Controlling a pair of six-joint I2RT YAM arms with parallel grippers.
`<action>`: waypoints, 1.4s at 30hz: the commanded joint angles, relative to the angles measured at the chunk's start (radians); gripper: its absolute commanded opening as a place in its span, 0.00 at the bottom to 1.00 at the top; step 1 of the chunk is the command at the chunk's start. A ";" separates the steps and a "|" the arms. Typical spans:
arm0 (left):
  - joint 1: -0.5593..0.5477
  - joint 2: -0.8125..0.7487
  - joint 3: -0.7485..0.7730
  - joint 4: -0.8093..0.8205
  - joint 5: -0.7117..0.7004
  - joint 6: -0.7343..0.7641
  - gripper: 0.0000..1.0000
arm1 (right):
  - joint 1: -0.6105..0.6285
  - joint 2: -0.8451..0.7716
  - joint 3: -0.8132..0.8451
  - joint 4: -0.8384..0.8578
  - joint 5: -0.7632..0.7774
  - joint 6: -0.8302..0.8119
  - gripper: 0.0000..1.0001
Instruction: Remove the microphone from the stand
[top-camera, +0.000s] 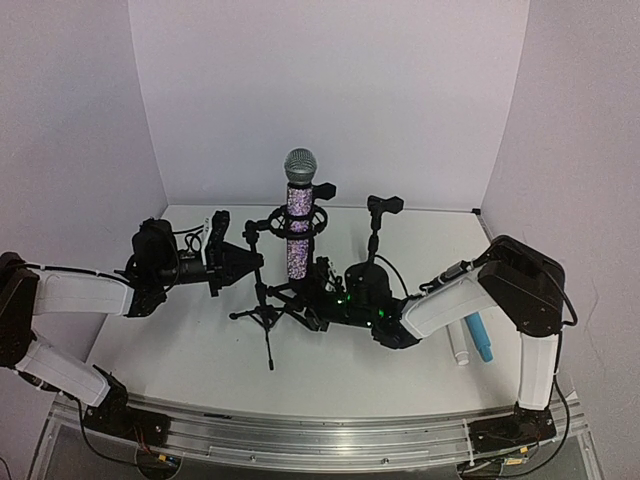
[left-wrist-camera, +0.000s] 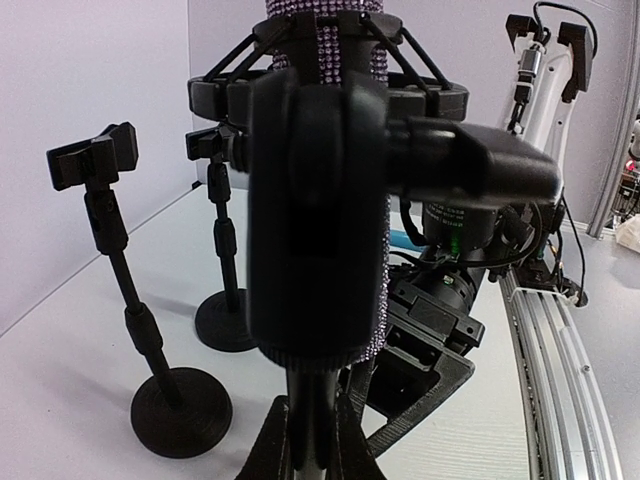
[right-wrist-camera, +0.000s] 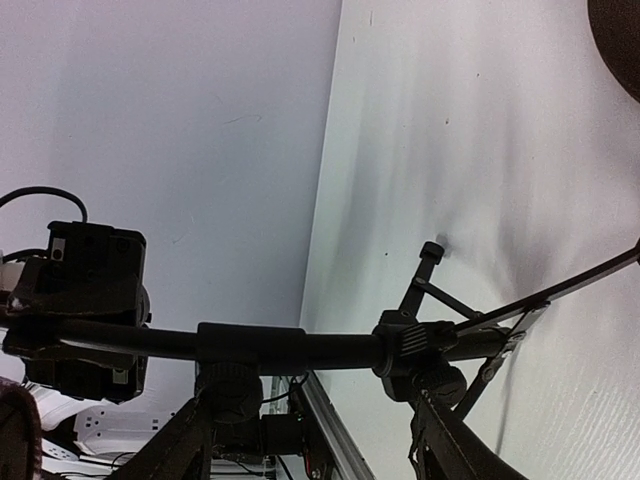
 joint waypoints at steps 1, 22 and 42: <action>-0.011 0.014 -0.004 0.040 -0.007 -0.020 0.00 | 0.005 -0.022 0.045 0.217 -0.016 0.059 0.64; -0.018 0.027 0.007 0.030 -0.019 0.023 0.00 | 0.004 0.065 0.042 0.327 0.016 0.159 0.35; -0.018 0.038 0.019 0.031 -0.055 0.050 0.00 | 0.004 0.075 0.015 0.326 -0.021 0.215 0.23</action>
